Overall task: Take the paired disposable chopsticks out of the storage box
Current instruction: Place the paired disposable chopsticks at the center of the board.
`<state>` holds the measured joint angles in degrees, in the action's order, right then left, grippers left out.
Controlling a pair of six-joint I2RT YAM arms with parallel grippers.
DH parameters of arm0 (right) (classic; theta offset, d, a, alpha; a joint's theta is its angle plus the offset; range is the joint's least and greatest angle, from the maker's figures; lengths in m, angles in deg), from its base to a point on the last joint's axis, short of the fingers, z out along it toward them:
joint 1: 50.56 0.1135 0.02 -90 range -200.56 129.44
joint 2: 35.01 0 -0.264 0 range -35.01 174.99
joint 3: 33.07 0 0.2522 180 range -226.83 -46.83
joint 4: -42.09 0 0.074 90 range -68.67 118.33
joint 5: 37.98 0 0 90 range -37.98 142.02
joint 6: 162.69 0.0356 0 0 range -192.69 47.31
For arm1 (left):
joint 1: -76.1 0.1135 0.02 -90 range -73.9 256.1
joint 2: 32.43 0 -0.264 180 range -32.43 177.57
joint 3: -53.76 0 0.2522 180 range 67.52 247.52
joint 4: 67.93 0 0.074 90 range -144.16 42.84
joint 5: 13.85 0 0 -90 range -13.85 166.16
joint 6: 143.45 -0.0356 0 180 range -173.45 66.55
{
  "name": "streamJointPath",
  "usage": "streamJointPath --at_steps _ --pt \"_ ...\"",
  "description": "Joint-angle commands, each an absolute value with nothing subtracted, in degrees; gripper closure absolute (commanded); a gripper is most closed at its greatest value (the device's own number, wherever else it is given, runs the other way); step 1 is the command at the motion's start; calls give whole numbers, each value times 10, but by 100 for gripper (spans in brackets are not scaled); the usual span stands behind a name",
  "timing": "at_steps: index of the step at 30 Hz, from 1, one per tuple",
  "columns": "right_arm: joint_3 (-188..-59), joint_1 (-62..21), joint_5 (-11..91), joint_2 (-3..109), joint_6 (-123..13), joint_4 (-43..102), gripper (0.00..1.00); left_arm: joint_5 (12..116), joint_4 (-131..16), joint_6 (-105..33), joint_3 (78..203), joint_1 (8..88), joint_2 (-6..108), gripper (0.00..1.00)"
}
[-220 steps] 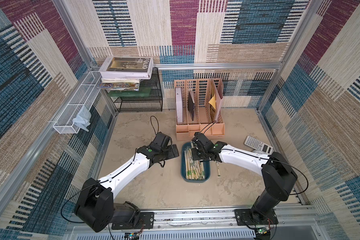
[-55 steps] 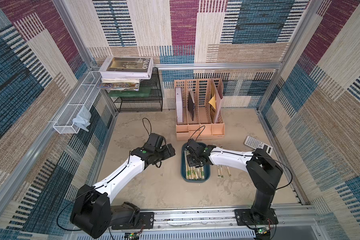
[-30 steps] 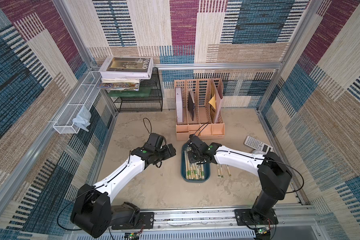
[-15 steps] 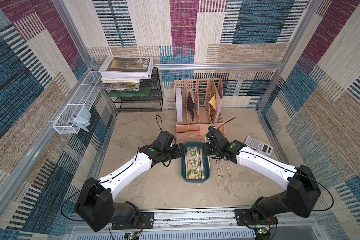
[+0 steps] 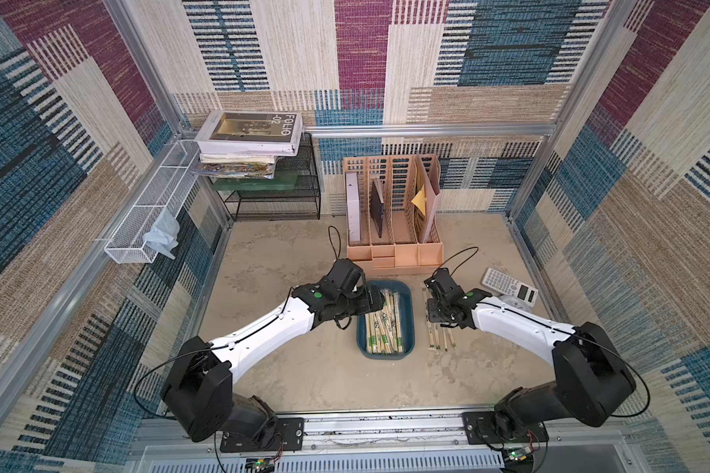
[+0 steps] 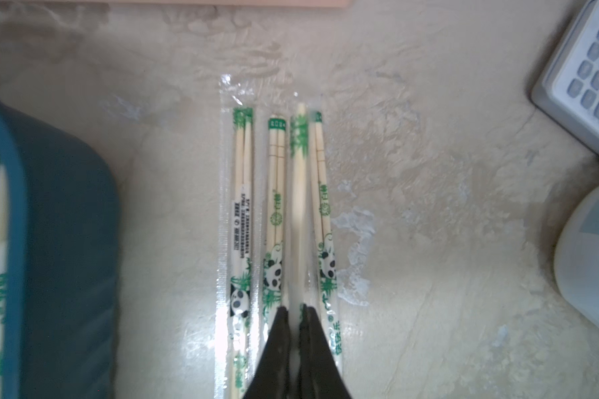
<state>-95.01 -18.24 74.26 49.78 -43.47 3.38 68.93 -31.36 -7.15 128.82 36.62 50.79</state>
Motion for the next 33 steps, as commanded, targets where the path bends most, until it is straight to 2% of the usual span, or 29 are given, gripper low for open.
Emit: streamJointPath --at_steps 1,17,18,22,23,26,33 --pt "-949 -184 769 516 -445 44 92 700 -316 -75 1293 365 506 1" --pt "-958 -187 748 582 -449 83 91 707 -311 -78 1293 364 506 1" --pt "-961 -188 748 584 -449 83 89 708 -310 -78 1291 364 506 1" --pt "-966 -188 755 592 -452 79 64 709 -310 -78 1290 364 505 1" --pt "-966 -189 757 590 -452 77 62 708 -310 -79 1289 364 505 1" --pt "-967 -188 757 571 -452 69 58 710 -308 -81 1289 365 502 1" --pt "-980 -183 718 492 -440 46 58 737 -295 -87 1284 365 488 1"
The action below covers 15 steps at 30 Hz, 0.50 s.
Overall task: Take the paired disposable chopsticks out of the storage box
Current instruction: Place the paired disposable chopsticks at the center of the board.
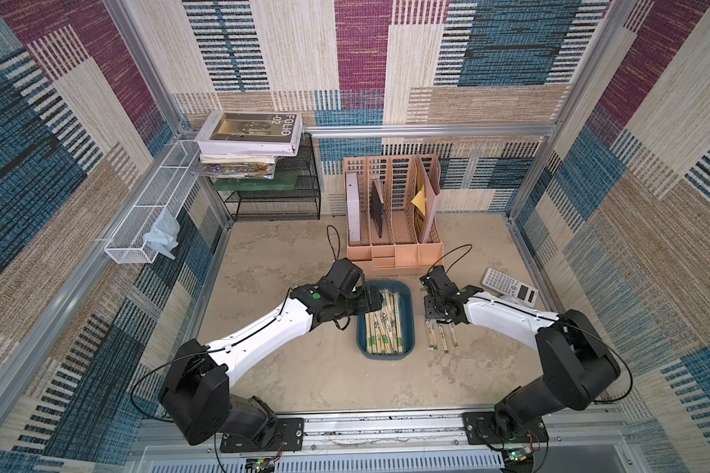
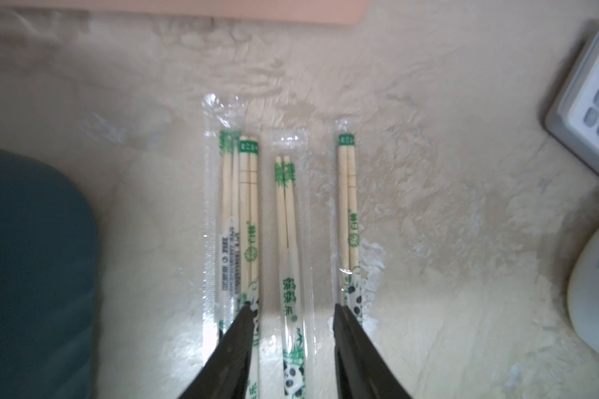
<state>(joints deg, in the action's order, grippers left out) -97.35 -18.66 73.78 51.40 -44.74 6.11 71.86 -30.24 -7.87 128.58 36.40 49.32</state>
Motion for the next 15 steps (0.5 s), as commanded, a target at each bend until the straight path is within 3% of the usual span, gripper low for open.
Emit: streamJointPath --at_steps 1,7,15 --pt "-985 -182 706 480 -437 43 58 743 -292 -87 1283 365 485 1" --pt "-1023 -150 648 460 -427 41 58 768 -278 -87 1276 368 481 1" --pt "-1080 -82 640 538 -414 47 59 780 -268 -96 1265 386 475 1"
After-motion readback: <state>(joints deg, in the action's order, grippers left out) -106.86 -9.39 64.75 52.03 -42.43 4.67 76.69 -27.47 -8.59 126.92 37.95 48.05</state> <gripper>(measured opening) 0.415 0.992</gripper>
